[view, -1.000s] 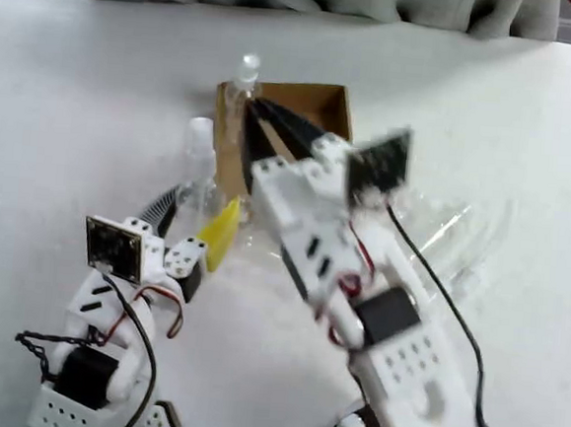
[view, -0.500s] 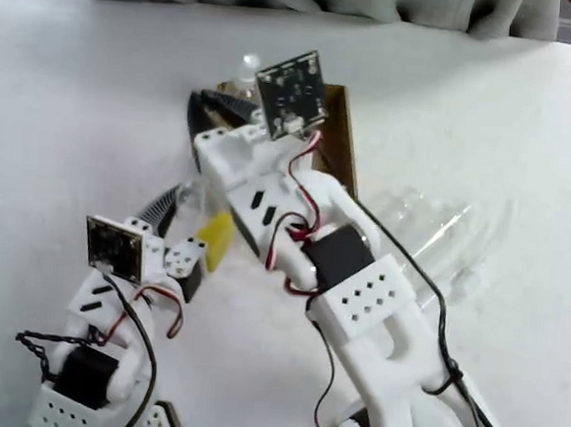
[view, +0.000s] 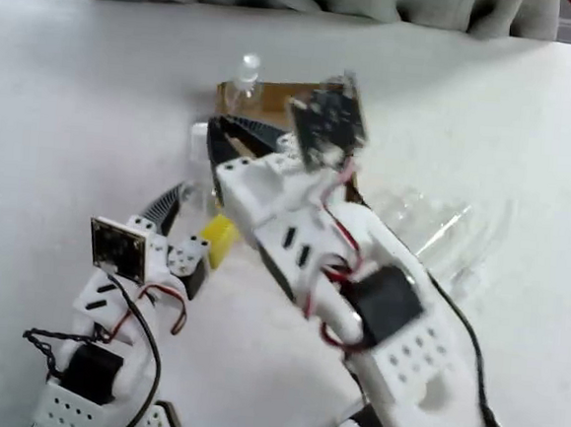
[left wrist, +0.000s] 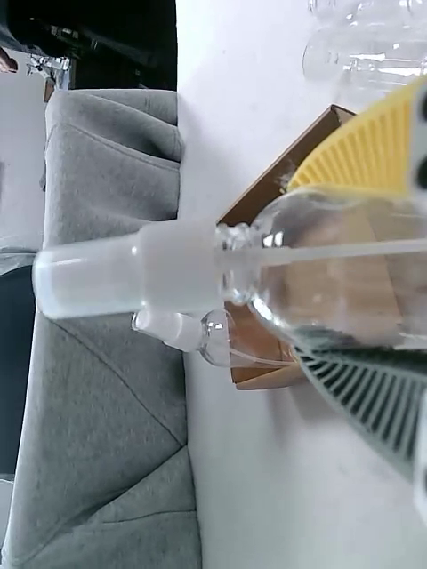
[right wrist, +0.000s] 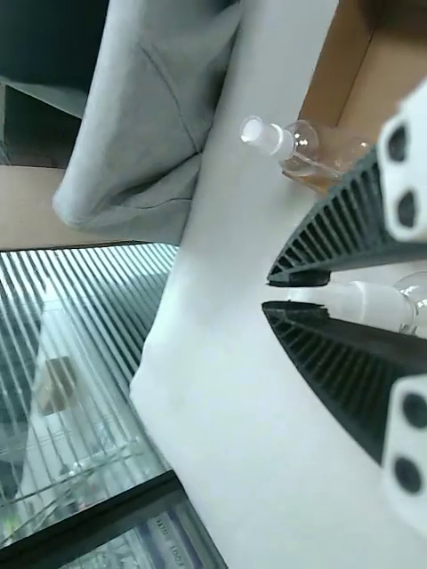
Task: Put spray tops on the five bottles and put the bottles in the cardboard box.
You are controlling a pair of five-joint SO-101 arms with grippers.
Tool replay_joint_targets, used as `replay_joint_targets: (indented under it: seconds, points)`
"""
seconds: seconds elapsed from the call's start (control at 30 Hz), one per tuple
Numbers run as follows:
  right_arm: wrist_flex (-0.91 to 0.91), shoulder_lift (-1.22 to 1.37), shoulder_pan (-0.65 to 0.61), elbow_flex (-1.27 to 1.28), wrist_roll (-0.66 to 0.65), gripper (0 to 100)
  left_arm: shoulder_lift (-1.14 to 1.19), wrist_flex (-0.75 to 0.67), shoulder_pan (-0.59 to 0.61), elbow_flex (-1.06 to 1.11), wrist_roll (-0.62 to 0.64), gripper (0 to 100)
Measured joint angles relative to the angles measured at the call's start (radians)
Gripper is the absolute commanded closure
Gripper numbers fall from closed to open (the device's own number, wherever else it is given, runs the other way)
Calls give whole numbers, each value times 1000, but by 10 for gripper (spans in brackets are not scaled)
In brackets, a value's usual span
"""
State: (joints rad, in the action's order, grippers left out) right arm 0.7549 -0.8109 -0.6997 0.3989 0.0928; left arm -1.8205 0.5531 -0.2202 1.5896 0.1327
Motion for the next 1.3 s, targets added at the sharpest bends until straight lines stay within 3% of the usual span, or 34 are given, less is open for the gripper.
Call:
replay_joint_targets:
  seconds: [0.23,0.37,0.53,0.7,0.83,1.0,1.13,1.3]
  points:
    - [338,-278,183,43,25,978,0,-3,0,0,0,979]
    - [499,-454,381,196,-114,981,0,-3,0,0,0,977]
    - [445,-588,709,440,-371,981,0,-69,0,2,0,977]
    - [269,-618,891,698,-413,981,0,-157,0,2,0,978]
    - [215,-623,884,818,-413,981,0,-176,0,-43,0,978]
    - [244,-655,772,799,-407,981,29,-135,2,-239,0,978]
    - [328,-753,628,700,-304,981,218,-75,2,-443,0,978]
    - [382,-936,319,621,-215,981,477,-21,2,-660,0,978]
